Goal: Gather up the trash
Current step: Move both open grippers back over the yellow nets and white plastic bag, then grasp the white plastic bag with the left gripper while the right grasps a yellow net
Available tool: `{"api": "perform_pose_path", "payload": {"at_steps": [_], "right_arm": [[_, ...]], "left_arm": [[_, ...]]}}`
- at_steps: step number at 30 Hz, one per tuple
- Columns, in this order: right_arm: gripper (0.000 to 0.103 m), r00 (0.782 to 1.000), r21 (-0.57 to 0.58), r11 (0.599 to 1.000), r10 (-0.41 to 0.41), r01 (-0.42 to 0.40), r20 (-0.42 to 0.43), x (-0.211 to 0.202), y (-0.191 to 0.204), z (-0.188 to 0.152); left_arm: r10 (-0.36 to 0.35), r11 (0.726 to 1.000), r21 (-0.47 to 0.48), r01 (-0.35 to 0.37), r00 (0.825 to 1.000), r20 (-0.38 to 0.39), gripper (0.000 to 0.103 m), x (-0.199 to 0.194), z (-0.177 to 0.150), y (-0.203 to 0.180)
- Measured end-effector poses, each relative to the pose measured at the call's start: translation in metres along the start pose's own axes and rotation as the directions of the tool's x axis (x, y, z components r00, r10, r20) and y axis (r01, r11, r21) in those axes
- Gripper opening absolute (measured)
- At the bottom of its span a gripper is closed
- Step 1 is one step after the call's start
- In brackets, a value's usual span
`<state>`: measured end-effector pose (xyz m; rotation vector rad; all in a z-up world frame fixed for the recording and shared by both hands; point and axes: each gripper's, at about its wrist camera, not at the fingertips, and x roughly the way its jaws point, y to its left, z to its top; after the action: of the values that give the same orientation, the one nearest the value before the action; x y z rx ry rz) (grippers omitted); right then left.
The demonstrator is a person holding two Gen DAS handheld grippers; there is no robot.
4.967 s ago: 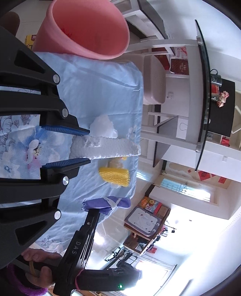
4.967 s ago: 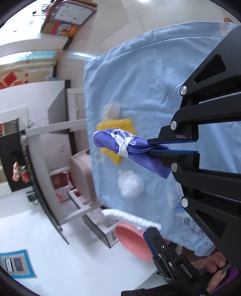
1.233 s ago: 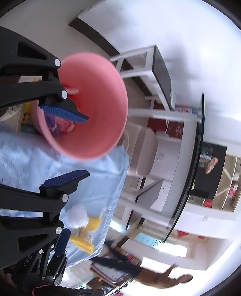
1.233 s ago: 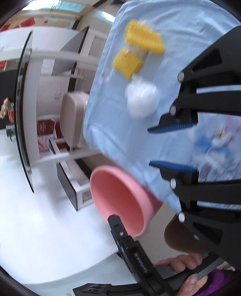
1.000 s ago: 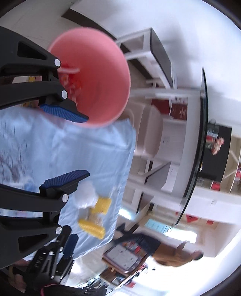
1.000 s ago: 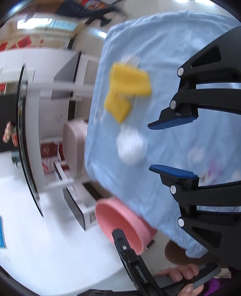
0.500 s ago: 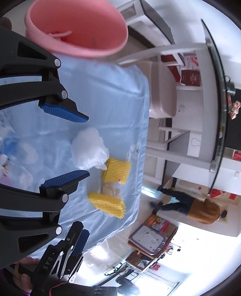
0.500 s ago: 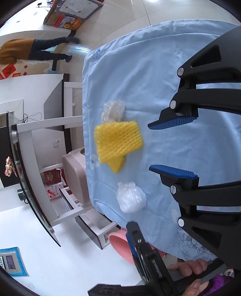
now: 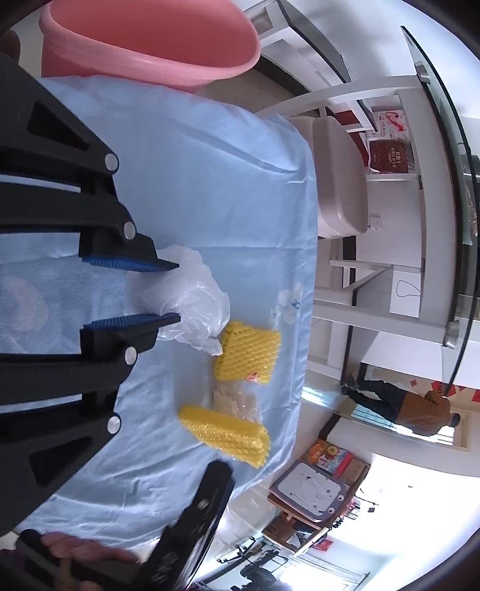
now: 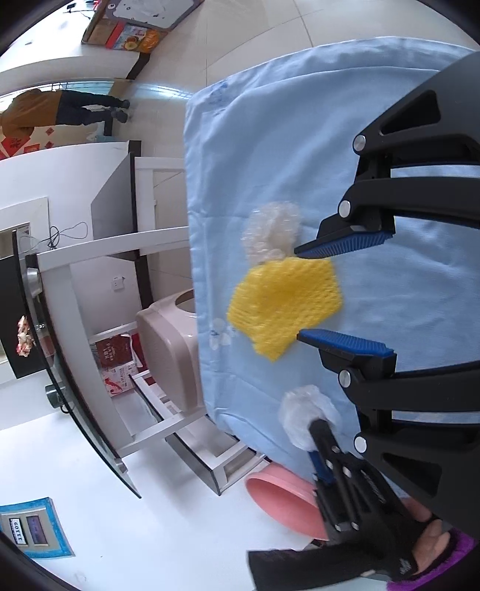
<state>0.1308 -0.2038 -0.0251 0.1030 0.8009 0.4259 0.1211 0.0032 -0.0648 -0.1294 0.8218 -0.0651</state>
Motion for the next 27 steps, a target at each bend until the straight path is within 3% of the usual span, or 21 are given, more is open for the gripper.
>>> {"api": "perform_pose_path", "payload": {"at_steps": [13,15,16,19,27], "right_arm": [[0.04,0.999,-0.031,0.999,0.027,-0.028,-0.041,0.032,-0.003,0.003],[0.026,0.999,-0.048,0.999,0.014,-0.015,-0.034,0.031,0.001,0.001],[0.014,0.999,-0.053,0.999,0.006,-0.008,-0.039,0.031,0.002,0.0],[0.009,0.999,-0.036,0.999,-0.002,0.001,-0.04,0.026,0.001,-0.003],[0.009,1.0,-0.041,0.999,0.012,-0.012,0.004,-0.012,0.016,-0.013]], "left_arm": [[-0.022,0.999,-0.022,0.023,0.999,0.046,0.019,-0.031,-0.007,0.007],[-0.022,0.999,-0.025,0.023,0.999,0.05,0.019,-0.033,-0.007,0.008],[-0.021,0.999,-0.026,0.023,0.998,0.052,0.019,-0.034,-0.007,0.008],[-0.026,0.999,-0.029,0.028,0.998,0.061,0.019,-0.04,-0.008,0.009],[-0.035,0.999,-0.022,0.037,0.995,0.095,0.019,-0.059,-0.012,0.005]]}}
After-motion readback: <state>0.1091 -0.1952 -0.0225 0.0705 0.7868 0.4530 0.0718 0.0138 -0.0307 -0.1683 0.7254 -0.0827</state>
